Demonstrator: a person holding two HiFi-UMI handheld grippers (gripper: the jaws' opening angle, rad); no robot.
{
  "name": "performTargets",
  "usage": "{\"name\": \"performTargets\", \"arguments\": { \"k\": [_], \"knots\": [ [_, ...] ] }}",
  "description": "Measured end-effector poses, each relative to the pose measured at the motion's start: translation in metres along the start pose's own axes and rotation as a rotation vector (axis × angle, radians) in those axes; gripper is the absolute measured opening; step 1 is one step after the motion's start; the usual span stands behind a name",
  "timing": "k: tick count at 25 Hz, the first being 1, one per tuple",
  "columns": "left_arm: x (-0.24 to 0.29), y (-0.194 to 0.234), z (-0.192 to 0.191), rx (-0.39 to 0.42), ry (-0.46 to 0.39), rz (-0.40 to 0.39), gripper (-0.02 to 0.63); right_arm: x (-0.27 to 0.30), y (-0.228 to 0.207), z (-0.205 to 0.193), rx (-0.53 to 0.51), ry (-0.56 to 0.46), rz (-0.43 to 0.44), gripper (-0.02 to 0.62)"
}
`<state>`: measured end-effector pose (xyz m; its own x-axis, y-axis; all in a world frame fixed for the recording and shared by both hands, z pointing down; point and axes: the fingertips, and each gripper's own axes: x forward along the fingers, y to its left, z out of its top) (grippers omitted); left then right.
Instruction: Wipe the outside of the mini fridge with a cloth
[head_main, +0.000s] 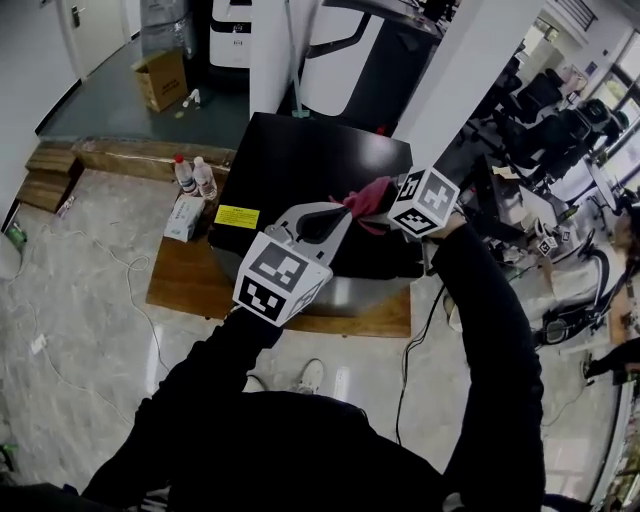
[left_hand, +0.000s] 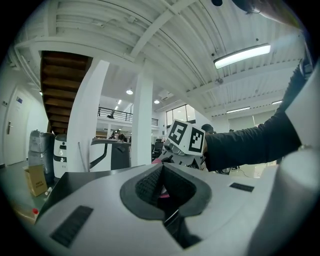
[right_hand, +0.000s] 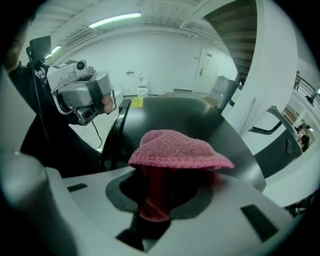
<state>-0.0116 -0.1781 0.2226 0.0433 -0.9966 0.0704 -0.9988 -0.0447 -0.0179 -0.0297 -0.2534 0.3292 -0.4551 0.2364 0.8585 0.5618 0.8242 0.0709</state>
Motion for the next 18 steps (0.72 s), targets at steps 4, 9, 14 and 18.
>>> {"name": "performTargets", "arguments": {
  "k": [4, 9, 14, 18],
  "knots": [
    [-0.015, -0.010, 0.002, 0.005, -0.005, -0.032, 0.005, -0.003, 0.030, 0.002, 0.014, 0.015, 0.024, 0.115],
    [-0.045, -0.017, -0.002, 0.012, -0.005, -0.053, 0.005, -0.005, 0.067, 0.003, 0.031, 0.037, 0.059, 0.115],
    [-0.078, -0.011, -0.001, 0.027, -0.012, -0.047, 0.005, -0.028, 0.069, 0.022, 0.025, -0.043, -0.097, 0.121],
    [-0.102, 0.000, 0.003, 0.035, -0.034, -0.038, 0.005, -0.061, 0.076, 0.054, -0.012, -0.165, -0.267, 0.124]
  ]
}}
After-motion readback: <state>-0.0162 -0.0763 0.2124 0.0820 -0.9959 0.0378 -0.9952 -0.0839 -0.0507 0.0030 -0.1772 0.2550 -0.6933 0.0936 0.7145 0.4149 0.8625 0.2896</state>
